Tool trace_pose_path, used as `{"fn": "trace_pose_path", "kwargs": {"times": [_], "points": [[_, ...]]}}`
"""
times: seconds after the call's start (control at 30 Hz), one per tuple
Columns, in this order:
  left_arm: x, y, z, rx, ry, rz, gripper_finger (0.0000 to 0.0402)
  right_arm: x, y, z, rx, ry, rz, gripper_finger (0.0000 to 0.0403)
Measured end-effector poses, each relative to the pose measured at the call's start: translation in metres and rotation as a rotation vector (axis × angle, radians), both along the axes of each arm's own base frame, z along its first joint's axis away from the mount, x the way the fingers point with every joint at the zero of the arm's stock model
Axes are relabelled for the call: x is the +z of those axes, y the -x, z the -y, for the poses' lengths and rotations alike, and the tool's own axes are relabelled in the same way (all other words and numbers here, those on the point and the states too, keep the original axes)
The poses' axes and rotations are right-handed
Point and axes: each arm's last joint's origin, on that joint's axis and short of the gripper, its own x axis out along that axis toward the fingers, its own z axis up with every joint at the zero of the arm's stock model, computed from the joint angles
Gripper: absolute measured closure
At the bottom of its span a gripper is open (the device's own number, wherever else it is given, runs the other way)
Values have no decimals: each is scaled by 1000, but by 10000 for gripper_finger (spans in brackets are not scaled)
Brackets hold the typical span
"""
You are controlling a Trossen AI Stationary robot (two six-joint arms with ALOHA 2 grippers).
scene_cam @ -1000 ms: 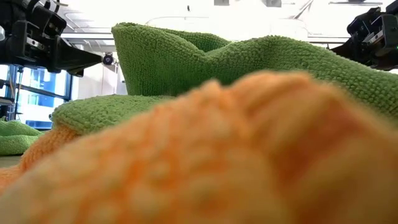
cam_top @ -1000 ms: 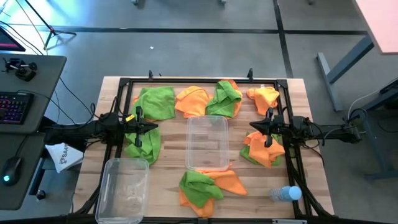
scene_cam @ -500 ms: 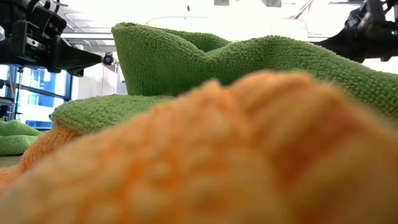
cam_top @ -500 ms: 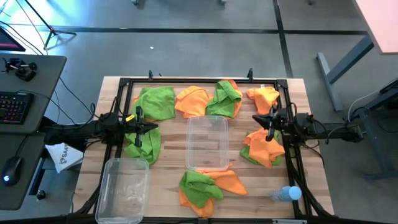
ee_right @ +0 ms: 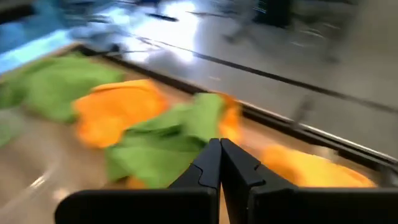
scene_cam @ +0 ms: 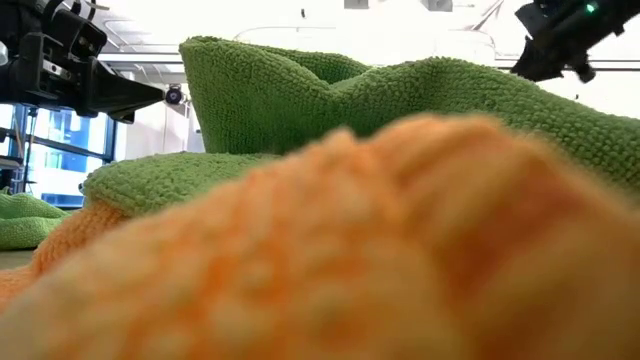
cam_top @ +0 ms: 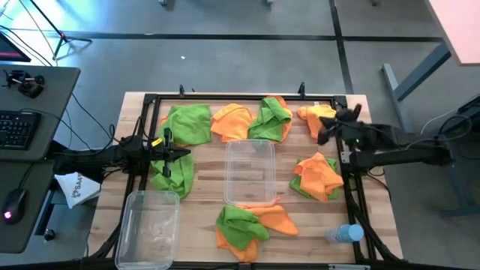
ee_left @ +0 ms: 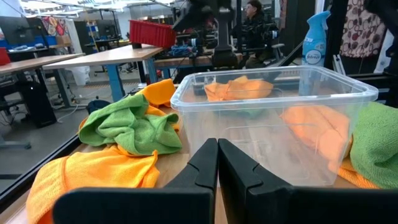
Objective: Sort microfiber towel by color & place in baskets
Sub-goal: Put the yellow microfiber towel into the right transparent bin
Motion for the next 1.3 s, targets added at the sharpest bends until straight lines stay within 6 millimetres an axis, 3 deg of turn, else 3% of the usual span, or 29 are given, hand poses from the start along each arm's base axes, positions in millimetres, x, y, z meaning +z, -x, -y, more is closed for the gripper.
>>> {"fn": "trace_pose_path", "kwargs": {"times": [0.17, 0.3, 0.53, 0.77, 1.07, 1.3], "points": [[0, 0, 0, 0, 0, 0, 402, 29, 3, 16, -113, -137, -119, 403], [0, 0, 0, 0, 0, 0, 401, 37, 4, 35, -181, -248, -183, 403], [0, 0, 0, 0, 0, 0, 401, 23, 3, 81, -139, -441, -267, 391], [0, 0, 0, 0, 0, 0, 402, 2, 6, 119, -174, -553, -395, 329], [0, 0, 0, 0, 0, 0, 402, -8, -9, 118, -197, -572, -505, 224], [0, 0, 0, 0, 0, 0, 402, -20, -30, 124, -181, -570, -547, 208]]}}
